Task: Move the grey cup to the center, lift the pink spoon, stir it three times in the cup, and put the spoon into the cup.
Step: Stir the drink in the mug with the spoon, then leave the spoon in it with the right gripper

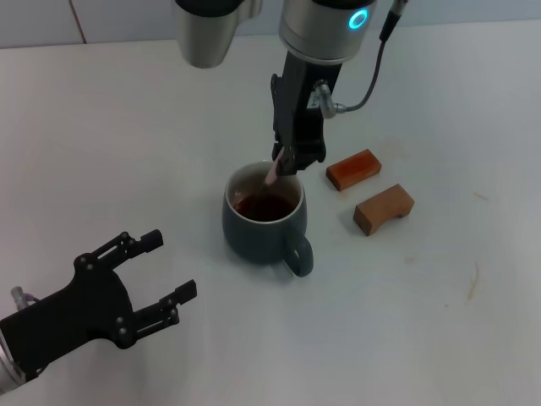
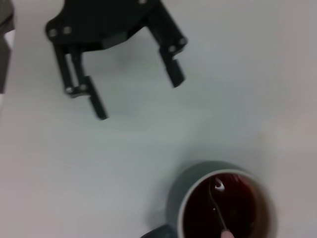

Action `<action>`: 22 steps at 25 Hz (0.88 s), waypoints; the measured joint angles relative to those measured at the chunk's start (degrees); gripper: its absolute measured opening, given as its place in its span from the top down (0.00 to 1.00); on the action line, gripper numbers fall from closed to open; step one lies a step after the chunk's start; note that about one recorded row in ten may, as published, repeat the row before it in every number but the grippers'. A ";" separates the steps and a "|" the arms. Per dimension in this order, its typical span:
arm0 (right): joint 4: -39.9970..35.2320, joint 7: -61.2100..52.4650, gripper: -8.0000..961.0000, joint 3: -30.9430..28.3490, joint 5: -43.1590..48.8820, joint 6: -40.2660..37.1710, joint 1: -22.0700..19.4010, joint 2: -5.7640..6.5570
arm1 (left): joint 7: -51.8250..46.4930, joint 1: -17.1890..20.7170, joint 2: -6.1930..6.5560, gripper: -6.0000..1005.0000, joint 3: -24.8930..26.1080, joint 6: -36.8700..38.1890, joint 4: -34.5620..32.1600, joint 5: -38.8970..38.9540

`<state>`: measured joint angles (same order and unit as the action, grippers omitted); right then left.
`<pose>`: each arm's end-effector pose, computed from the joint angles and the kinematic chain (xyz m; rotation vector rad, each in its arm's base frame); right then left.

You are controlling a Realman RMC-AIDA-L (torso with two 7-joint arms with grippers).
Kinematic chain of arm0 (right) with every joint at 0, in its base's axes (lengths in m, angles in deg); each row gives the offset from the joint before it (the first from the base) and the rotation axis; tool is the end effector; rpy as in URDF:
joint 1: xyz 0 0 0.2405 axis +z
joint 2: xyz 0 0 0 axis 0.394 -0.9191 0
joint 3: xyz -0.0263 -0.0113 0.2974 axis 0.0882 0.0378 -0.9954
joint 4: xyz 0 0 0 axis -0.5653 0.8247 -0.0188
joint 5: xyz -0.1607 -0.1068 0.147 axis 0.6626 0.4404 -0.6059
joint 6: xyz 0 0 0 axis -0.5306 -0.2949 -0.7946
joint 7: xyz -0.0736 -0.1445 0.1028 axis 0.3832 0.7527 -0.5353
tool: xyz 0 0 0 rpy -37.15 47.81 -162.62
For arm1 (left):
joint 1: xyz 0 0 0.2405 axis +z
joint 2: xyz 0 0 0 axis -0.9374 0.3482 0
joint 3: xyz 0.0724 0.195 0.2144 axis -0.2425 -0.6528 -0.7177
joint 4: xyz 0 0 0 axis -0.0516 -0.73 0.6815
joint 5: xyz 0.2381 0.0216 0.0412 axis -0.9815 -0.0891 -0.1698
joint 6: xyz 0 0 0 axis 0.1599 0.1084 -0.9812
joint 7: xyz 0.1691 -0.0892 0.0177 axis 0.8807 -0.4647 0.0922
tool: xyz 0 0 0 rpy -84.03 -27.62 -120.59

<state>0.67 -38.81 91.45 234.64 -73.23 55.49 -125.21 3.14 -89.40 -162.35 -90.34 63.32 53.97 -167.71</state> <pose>0.0269 0.4506 -0.1176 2.9617 0.2008 0.9896 -0.3565 0.2714 -0.1016 -2.5004 -0.3597 -0.9280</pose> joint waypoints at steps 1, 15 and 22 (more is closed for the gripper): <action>0.10 -0.24 0.87 0.15 0.20 0.44 0.00 0.00 | 0.00 0.00 0.00 0.19 0.00 0.00 0.00 0.00; -0.89 -2.65 0.86 2.51 1.25 -4.06 0.53 0.00 | -0.03 0.09 0.00 0.19 0.00 0.16 -0.04 0.04; -2.67 -2.43 0.85 2.43 -0.80 -0.53 -0.43 0.13 | -0.03 0.09 0.00 0.19 0.00 0.27 -0.12 0.09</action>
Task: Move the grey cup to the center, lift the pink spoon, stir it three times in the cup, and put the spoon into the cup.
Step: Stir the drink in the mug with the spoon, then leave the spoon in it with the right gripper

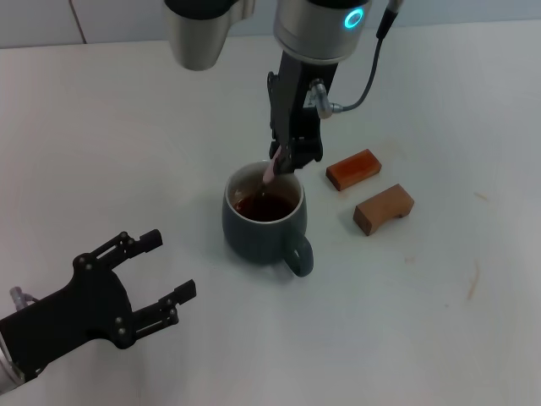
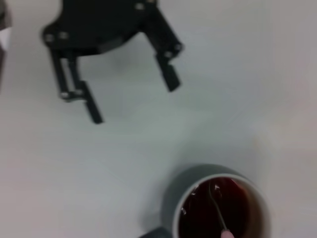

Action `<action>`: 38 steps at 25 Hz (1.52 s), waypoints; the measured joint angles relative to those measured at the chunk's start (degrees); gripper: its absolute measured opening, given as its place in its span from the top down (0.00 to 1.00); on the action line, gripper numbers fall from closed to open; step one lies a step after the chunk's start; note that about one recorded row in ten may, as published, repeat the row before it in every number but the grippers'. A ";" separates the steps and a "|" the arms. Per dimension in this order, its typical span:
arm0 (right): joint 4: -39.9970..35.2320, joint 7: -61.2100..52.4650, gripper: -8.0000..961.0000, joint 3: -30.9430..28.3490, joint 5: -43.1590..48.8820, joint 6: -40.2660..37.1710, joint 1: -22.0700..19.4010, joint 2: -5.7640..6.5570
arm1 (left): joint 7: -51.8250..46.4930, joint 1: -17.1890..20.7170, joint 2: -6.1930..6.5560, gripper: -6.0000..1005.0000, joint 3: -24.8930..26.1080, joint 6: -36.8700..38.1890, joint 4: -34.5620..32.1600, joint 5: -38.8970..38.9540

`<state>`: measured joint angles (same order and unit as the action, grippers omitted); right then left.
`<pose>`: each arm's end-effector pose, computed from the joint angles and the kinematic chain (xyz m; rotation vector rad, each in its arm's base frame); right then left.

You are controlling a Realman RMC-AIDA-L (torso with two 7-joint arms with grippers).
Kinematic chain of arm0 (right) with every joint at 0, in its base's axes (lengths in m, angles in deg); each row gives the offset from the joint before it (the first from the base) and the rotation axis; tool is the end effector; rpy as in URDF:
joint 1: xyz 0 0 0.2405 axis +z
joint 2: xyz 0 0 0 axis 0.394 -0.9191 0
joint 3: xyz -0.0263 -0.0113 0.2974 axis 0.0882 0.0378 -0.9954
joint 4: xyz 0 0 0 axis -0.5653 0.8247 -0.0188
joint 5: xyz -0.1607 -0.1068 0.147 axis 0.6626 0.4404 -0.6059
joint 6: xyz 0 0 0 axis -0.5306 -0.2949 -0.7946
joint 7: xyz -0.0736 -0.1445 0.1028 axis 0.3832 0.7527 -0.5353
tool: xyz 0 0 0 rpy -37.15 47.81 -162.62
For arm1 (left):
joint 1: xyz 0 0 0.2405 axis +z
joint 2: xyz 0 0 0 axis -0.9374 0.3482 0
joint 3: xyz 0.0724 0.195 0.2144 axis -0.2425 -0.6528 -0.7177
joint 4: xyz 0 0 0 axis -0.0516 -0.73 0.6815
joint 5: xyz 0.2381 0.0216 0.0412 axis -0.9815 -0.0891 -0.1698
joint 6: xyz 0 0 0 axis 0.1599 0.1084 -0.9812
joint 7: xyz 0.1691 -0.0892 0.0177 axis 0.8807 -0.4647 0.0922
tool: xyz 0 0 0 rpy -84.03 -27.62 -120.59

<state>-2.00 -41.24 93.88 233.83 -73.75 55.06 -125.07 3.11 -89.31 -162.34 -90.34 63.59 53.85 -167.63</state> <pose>0.0210 0.4474 -0.1169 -2.9605 -0.2097 -1.0059 -0.3565 0.2709 -0.1007 -2.4986 -0.3584 -0.9314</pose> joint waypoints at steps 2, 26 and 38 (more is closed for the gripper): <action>0.09 -0.54 0.84 0.01 1.18 0.47 -0.01 0.04 | -0.01 0.00 0.01 0.19 0.00 0.00 0.02 0.00; -3.63 -1.49 0.80 0.09 -0.51 0.35 -4.44 -0.05 | -0.09 0.00 0.10 0.19 0.59 0.35 -0.07 0.00; -13.58 -1.80 0.62 0.07 -3.17 3.13 -12.59 -0.02 | -0.09 0.01 0.07 0.19 0.85 0.45 -0.01 0.00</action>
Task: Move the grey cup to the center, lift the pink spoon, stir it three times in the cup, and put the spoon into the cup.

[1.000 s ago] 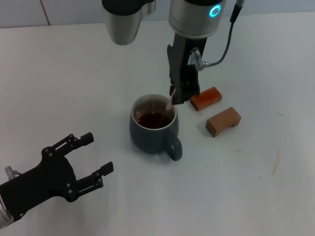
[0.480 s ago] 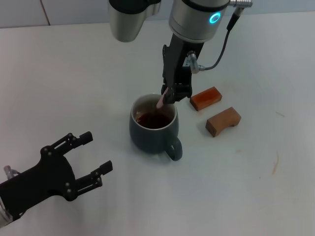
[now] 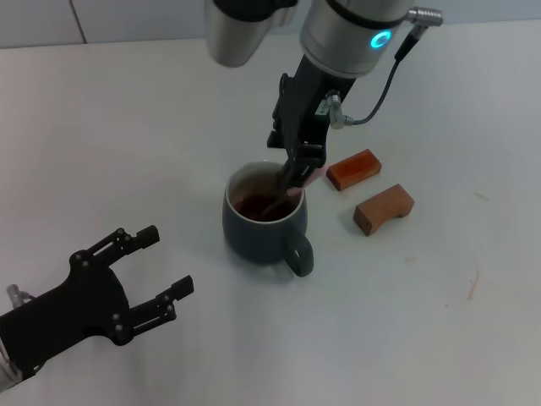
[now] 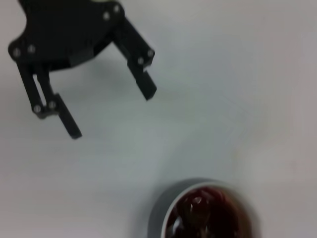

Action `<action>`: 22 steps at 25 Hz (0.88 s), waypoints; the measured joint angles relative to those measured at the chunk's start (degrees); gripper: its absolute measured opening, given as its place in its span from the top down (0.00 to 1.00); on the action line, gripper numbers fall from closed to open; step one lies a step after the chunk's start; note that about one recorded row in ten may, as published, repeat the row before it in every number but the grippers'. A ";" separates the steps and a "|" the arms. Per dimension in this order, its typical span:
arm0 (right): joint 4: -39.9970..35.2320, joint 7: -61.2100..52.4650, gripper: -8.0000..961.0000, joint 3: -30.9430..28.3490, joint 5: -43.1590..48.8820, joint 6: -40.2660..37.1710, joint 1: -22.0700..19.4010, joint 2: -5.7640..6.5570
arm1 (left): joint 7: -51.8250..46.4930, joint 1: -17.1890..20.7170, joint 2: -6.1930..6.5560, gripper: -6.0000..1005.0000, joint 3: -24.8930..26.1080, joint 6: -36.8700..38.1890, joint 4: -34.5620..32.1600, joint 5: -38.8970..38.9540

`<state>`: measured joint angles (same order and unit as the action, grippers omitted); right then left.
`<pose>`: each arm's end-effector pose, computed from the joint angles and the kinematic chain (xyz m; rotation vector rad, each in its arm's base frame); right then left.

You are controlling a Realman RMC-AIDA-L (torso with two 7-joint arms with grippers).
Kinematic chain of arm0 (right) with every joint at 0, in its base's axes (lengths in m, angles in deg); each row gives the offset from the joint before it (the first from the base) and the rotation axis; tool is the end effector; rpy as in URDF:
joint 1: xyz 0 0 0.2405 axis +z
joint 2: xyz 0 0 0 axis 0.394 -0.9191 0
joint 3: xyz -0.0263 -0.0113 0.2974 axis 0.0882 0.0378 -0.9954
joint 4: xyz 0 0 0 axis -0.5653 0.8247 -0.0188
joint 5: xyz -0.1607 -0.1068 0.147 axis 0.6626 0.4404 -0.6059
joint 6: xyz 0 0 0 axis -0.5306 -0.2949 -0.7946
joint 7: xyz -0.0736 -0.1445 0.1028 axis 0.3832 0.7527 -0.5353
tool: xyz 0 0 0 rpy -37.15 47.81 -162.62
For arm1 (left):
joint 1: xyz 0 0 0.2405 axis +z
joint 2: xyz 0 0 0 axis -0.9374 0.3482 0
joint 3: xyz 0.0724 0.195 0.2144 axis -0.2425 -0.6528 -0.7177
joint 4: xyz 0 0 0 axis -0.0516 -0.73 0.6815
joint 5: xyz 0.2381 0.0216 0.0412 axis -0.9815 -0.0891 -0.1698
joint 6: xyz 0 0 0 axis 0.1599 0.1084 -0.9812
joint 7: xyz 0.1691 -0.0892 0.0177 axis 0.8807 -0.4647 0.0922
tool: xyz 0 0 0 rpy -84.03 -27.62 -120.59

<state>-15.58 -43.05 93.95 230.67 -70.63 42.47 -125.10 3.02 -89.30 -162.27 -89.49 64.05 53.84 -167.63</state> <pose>0.0450 0.4451 -0.1073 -2.9629 -0.1251 -0.7276 -0.3561 0.2721 -0.0978 -2.4835 -0.3591 -0.9424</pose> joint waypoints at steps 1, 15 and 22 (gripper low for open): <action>-3.75 0.25 0.57 -0.20 -1.66 1.05 -2.58 0.13 | 0.00 0.02 0.00 0.19 0.05 0.00 0.00 0.00; -5.66 29.01 0.42 -11.47 -49.99 23.70 -35.20 0.50 | 0.00 0.37 0.09 0.19 0.43 0.19 -0.12 0.00; 12.23 46.42 0.34 -23.92 -62.14 9.35 -35.82 0.75 | -0.03 0.11 0.05 0.19 0.47 0.29 -0.11 0.00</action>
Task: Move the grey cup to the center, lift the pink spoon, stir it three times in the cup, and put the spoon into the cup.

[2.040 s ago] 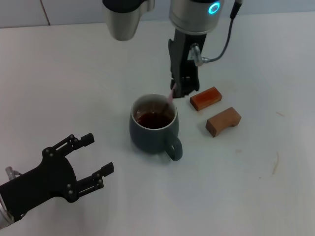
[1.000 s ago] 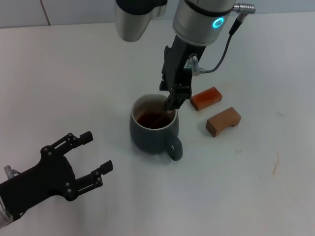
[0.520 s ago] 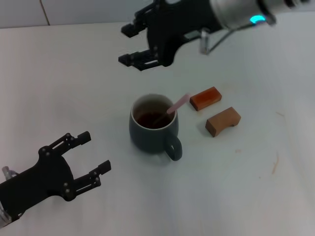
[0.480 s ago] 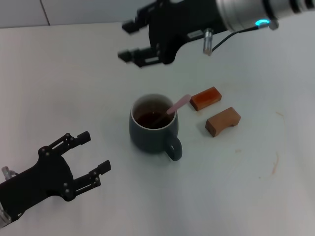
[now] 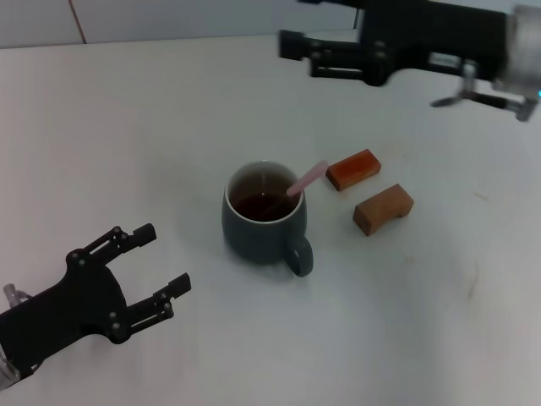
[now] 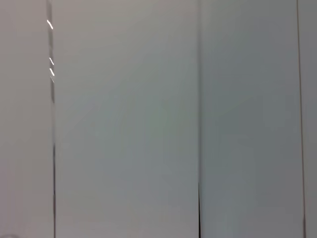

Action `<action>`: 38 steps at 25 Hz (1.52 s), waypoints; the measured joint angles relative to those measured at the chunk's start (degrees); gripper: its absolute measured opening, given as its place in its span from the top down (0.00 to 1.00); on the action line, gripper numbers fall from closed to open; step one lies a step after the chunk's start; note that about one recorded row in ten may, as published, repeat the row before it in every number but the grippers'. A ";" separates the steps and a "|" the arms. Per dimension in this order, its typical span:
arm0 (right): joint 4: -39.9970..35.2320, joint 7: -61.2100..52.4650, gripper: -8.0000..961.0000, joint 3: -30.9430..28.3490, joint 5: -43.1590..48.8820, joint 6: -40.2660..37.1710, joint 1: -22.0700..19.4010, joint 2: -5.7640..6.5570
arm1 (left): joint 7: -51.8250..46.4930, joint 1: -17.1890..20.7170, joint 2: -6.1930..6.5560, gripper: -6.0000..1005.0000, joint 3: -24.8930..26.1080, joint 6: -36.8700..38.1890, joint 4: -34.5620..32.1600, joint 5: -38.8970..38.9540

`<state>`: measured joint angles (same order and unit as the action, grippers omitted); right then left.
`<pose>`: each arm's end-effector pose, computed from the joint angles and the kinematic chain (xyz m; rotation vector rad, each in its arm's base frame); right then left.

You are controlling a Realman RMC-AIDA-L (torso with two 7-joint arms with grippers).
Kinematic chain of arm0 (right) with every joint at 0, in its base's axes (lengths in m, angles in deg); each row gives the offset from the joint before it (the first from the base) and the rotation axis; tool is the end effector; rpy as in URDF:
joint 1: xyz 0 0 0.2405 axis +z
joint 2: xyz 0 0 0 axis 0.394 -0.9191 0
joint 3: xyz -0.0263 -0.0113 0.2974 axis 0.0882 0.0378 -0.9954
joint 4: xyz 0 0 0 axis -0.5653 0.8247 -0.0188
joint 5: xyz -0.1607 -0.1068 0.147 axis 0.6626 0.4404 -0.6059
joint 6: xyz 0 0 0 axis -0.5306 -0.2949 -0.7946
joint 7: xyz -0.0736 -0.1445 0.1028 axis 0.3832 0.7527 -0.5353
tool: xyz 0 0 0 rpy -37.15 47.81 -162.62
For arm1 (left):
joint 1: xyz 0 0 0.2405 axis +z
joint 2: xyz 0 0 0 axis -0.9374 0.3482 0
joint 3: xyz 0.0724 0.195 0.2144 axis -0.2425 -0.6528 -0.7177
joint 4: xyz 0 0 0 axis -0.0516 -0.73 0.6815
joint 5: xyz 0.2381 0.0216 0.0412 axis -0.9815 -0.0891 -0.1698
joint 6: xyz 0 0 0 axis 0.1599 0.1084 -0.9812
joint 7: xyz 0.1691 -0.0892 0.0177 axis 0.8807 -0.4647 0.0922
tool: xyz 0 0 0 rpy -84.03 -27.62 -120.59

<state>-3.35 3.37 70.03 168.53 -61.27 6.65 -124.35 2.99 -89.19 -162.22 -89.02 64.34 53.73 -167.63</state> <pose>0.1746 0.4247 -0.0180 -2.5889 0.1625 1.0948 -0.3566 0.2722 -0.0957 -2.4745 -0.3594 -0.9462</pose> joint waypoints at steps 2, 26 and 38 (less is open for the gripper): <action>6.06 7.98 0.28 -3.28 -1.91 -4.86 -1.15 0.19 | -0.01 -0.07 -0.01 0.19 0.00 0.06 -0.03 0.00; 29.93 28.92 0.17 -6.34 6.17 -1.35 -10.59 2.85 | 0.14 0.20 -0.06 0.19 0.35 -0.07 -0.13 -0.37; 32.09 30.58 0.17 -5.98 9.23 1.69 -9.63 2.37 | 0.53 0.20 -0.10 0.19 0.45 -0.49 -0.02 -0.18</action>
<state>28.75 33.96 64.05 177.76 -59.58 -2.98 -121.98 3.52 -88.99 -162.32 -88.57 63.85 53.72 -167.81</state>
